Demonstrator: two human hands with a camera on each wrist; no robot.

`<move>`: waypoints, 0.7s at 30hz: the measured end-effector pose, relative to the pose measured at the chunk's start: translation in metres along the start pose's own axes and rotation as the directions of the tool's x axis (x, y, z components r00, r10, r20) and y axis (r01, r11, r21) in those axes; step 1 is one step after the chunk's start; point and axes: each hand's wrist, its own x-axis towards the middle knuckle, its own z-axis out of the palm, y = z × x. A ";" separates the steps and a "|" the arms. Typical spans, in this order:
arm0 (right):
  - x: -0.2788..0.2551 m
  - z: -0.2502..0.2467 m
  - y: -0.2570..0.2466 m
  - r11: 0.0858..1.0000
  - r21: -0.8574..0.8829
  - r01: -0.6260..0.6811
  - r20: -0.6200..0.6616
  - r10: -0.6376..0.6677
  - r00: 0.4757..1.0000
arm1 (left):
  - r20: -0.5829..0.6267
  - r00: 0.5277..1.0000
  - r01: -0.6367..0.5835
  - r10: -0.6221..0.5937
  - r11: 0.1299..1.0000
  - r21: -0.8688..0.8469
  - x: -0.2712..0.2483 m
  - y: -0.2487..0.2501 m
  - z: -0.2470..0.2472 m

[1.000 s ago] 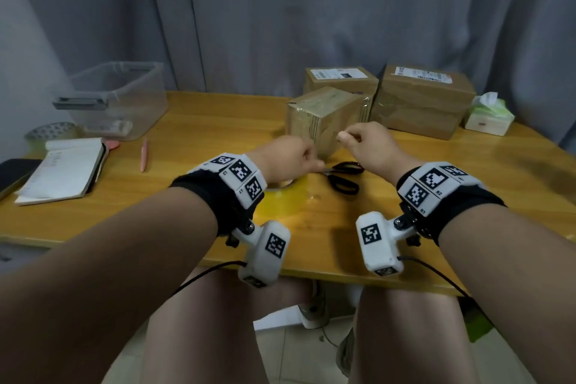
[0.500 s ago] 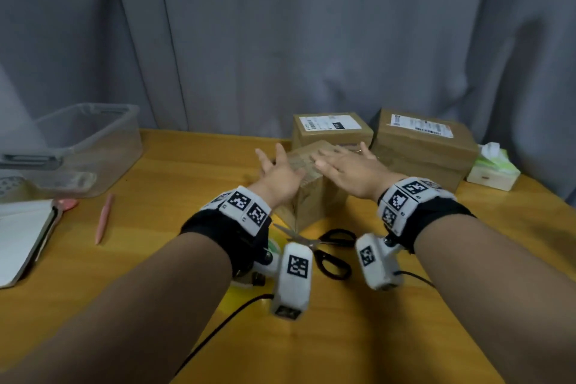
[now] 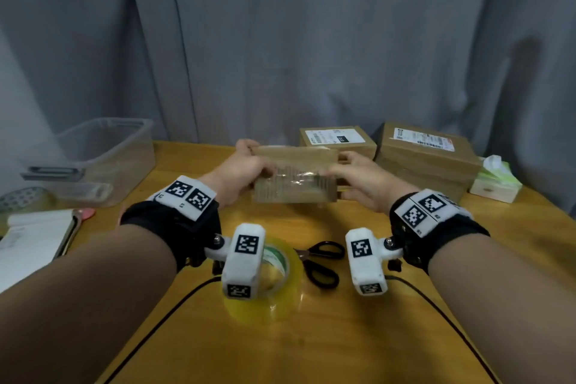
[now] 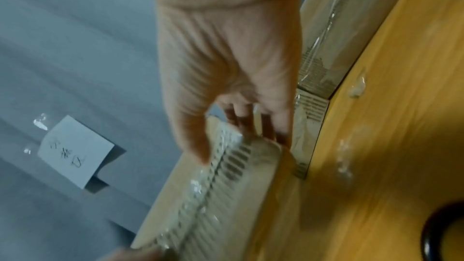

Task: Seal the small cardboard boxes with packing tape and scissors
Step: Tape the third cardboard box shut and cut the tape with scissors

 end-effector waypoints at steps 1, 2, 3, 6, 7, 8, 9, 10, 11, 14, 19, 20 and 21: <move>-0.001 0.008 -0.004 0.994 0.110 -0.013 0.009 0.012 1.000 | -0.014 0.999 -0.032 0.032 0.999 -0.040 -0.003 0.001 -0.007; 0.000 0.016 -0.008 0.985 0.172 -0.021 0.009 0.020 1.000 | -0.039 0.998 -0.056 0.053 0.996 -0.069 -0.004 0.003 -0.012; 0.002 0.025 -0.012 0.986 0.165 -0.020 -0.012 0.022 1.000 | -0.073 0.994 -0.088 0.082 0.993 -0.083 -0.006 0.004 -0.017; 0.012 0.049 -0.017 0.996 0.088 0.032 -0.177 -0.016 0.984 | -0.143 0.980 -0.147 0.135 0.986 -0.076 0.002 0.003 -0.029; 0.017 0.055 -0.017 0.992 0.113 0.048 -0.191 -0.026 0.981 | -0.149 0.981 -0.136 0.127 0.989 -0.050 0.005 0.003 -0.033; 0.020 0.060 -0.018 0.988 0.137 0.065 -0.174 -0.040 0.984 | -0.140 0.984 -0.112 0.108 0.993 -0.019 0.010 0.002 -0.039; 0.025 0.063 -0.018 0.990 0.122 0.073 -0.155 -0.054 0.986 | -0.126 0.988 -0.092 0.094 0.996 0.021 0.016 0.001 -0.044; 0.029 0.066 -0.018 0.993 0.077 0.089 -0.137 -0.078 0.987 | -0.097 0.992 -0.080 0.086 0.995 0.058 0.023 -0.001 -0.048; 0.033 0.069 -0.019 0.995 0.021 0.099 -0.131 -0.096 0.987 | -0.069 0.994 -0.072 0.079 0.993 0.093 0.029 -0.003 -0.052; 0.051 0.076 -0.021 0.981 -0.147 0.124 -0.091 -0.138 0.986 | -0.043 0.996 -0.064 0.075 0.976 0.208 0.052 -0.007 -0.064; 0.092 0.078 -0.023 0.924 -0.345 0.164 0.028 -0.165 0.986 | -0.076 0.961 -0.187 0.265 0.830 0.525 0.098 -0.008 -0.075; 0.098 0.078 -0.022 0.891 -0.422 0.168 0.006 -0.182 0.983 | -0.040 0.966 -0.200 0.257 0.831 0.520 0.105 -0.011 -0.075; 0.107 0.078 -0.020 0.853 -0.494 0.167 -0.024 -0.206 0.978 | 0.013 0.975 -0.197 0.222 0.837 0.510 0.112 -0.014 -0.074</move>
